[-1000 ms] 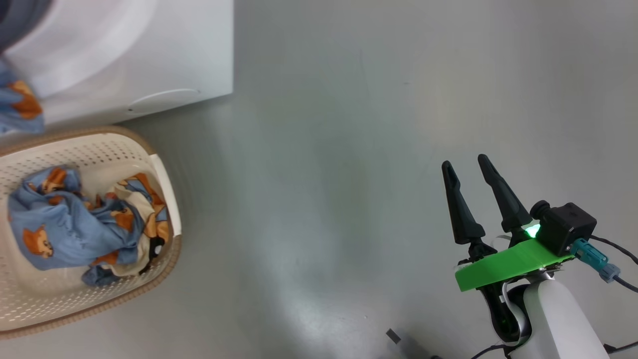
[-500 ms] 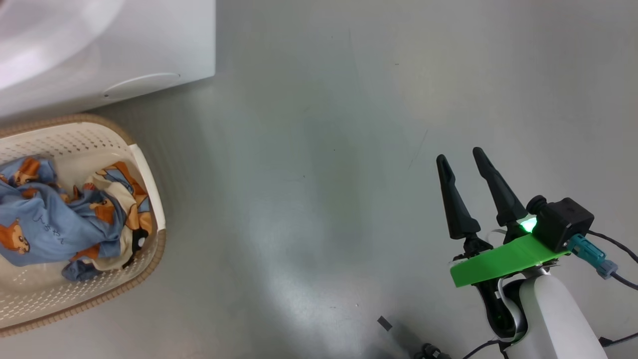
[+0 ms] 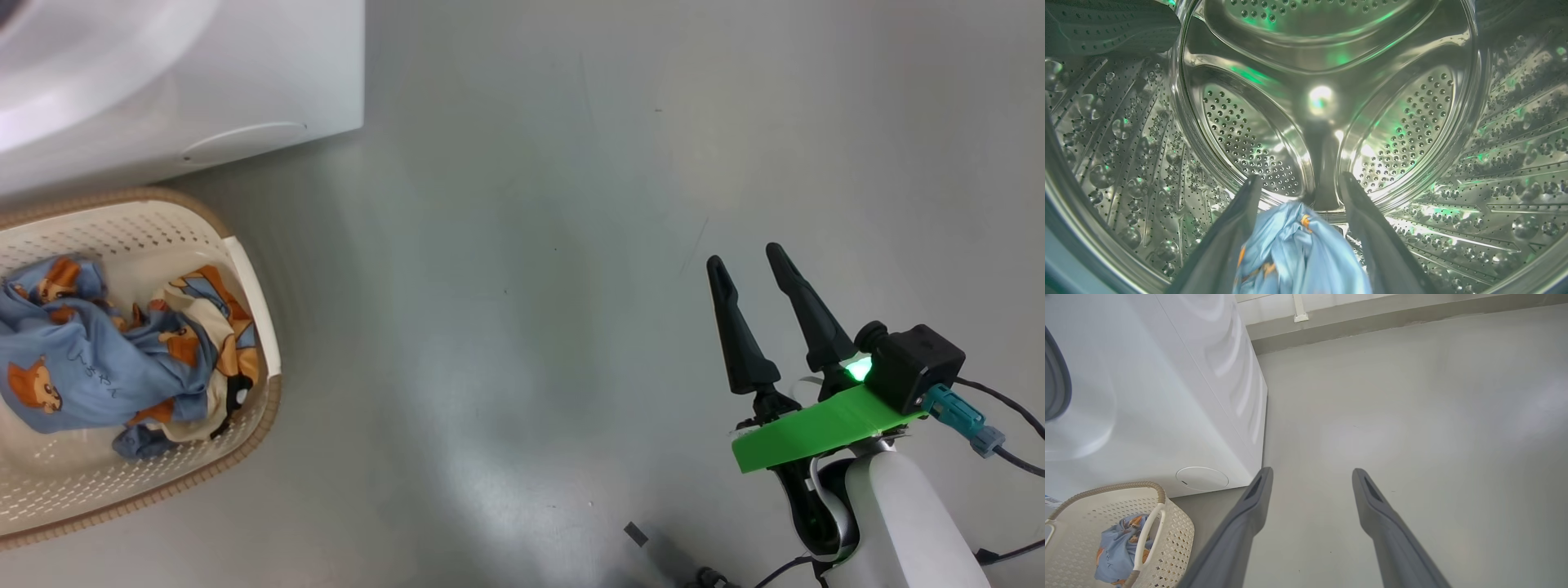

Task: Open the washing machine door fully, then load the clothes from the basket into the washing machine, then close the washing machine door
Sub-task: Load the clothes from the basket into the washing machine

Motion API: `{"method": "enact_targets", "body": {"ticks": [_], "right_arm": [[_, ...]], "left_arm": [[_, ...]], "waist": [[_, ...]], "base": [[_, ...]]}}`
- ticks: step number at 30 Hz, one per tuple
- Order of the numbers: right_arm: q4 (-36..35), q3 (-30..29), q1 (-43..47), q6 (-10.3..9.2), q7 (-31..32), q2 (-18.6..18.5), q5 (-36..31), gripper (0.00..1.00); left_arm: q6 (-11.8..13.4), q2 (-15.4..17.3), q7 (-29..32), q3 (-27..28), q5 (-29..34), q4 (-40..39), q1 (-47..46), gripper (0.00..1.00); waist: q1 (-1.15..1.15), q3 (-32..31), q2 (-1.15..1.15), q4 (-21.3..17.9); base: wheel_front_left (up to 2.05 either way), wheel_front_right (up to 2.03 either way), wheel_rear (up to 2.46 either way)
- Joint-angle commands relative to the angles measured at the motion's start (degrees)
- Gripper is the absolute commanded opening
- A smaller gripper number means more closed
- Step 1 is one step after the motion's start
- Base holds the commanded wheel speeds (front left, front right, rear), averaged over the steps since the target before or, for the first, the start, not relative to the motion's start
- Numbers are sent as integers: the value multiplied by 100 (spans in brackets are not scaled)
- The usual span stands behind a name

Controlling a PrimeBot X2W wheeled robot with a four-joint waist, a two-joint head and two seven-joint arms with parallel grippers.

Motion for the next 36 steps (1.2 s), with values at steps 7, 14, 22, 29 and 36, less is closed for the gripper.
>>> {"method": "enact_targets", "body": {"ticks": [7, 14, 22, 29, 36], "right_arm": [[-112, 117, 11, 7, -28, 9, 2, 100], [-104, 111, 17, 7, -28, 9, -11, 100], [-107, 46, 39, 7, -28, 9, -53, 100], [-101, -15, 52, 7, -28, -29, -93, 100], [-86, -43, 60, 7, -28, -108, -99, 100]], "left_arm": [[-14, 140, -29, 12, -84, -130, 238, 100], [-15, 43, -29, -2, -209, -179, 386, 100], [-15, -70, -29, 13, -342, -367, 683, 100], [-15, -184, -29, 31, -489, -597, 1048, 100], [-15, -381, -29, 147, -568, -884, 1552, 100]], "waist": [[0, -46, 0, 27], [0, -78, 0, 41], [0, -159, 0, 79], [0, -272, 0, 177], [0, -451, 0, 289]], "base": [[0, 0, 0], [0, 0, 0], [0, 0, 0], [0, 0, 0], [0, 0, 0]]}}
